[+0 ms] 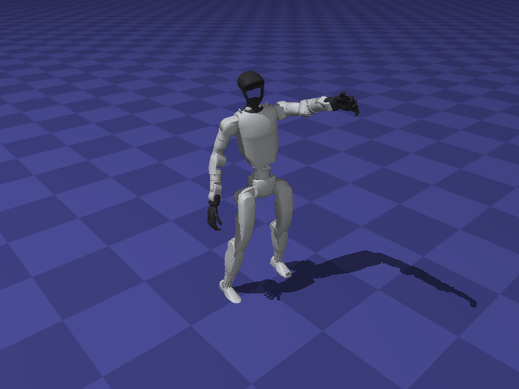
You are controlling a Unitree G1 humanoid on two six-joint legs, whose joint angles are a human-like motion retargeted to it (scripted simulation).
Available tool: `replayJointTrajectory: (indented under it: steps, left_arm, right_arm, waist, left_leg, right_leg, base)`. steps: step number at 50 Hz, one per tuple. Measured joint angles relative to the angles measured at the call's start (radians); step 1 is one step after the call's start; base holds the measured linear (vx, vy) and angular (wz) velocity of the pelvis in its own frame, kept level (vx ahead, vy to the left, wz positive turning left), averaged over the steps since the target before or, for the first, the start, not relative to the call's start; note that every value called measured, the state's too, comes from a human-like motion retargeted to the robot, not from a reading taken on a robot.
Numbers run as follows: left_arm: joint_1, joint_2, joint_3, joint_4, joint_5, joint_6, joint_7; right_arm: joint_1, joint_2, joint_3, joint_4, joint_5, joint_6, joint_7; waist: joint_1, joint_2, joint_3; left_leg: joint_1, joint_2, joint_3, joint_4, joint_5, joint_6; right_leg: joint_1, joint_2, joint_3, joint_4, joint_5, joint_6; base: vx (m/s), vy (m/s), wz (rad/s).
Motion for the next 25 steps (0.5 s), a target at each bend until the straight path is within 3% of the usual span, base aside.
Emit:
replayJointTrajectory:
  steps: [7, 10, 13, 18, 21, 25]
  left_arm:
    - [0.075, 0.074, -0.029, -0.152, -0.064, -0.034, -0.021]
    - [0.192, 0.193, -0.038, -0.403, -0.220, -0.080, 0.025]
    - [0.375, 0.345, 0.012, -0.765, -0.429, -0.180, 0.090]
    - [0.821, 0.541, 0.284, -1.425, -0.621, -0.367, 0.128]
    - [1.055, 0.585, 0.463, -1.701, -0.610, -0.404, 0.116]
    - [1.224, 0.616, 0.612, -1.880, -0.569, -0.407, 0.129]
  right_arm:
    - [-0.026, 0.004, 0.021, 0.004, -0.024, 0.004, -0.020]
    - [-0.048, 0.001, 0.017, -0.008, -0.041, 0.011, -0.045]
    - [-0.052, -0.001, -0.012, -0.049, -0.055, 0.014, -0.075]
    - [-0.001, -0.003, -0.108, -0.165, -0.069, 0.015, -0.102]
    - [0.056, -0.005, -0.167, -0.215, -0.068, 0.018, -0.091]
    - [0.122, -0.012, -0.196, -0.211, -0.073, 0.032, -0.069]
  waist:
    - [0.001, -0.005, 0.008]
    - [0.001, -0.004, 0.016]
    - [0.013, -0.005, 0.025]
    - [0.068, -0.009, 0.042]
    - [0.114, -0.011, 0.049]
    - [0.167, -0.014, 0.055]
  left_leg:
    - [-0.001, -0.008, 0.001, 0.002, 0.001, 0.003]
    - [0.004, -0.013, 0.014, -0.004, 0.003, 0.005]
    - [0.013, -0.016, 0.037, -0.014, 0.006, 0.005]
    - [0.032, -0.015, 0.084, -0.033, 0.007, -0.002]
    - [0.040, -0.013, 0.102, -0.042, 0.006, -0.006]
    - [0.045, -0.013, 0.105, -0.047, 0.005, -0.007]
  right_leg:
    - [0.000, -0.009, 0.000, 0.001, 0.000, 0.000]
    - [-0.007, -0.013, 0.013, 0.005, -0.001, 0.000]
    - [-0.018, -0.014, 0.036, 0.009, 0.002, 0.000]
    - [-0.039, -0.004, 0.083, 0.016, 0.007, 0.000]
    - [-0.047, 0.002, 0.103, 0.018, 0.008, 0.000]
    - [-0.047, 0.004, 0.105, 0.017, 0.009, 0.000]
  base:
    - [0.00, 0.00, 0.00]
    - [0.00, 0.01, -0.15]
    - [0.01, 0.02, -0.37]
    - [0.01, 0.01, -0.45]
    - [0.01, 0.01, -0.31]
    - [0.00, 0.00, 0.00]
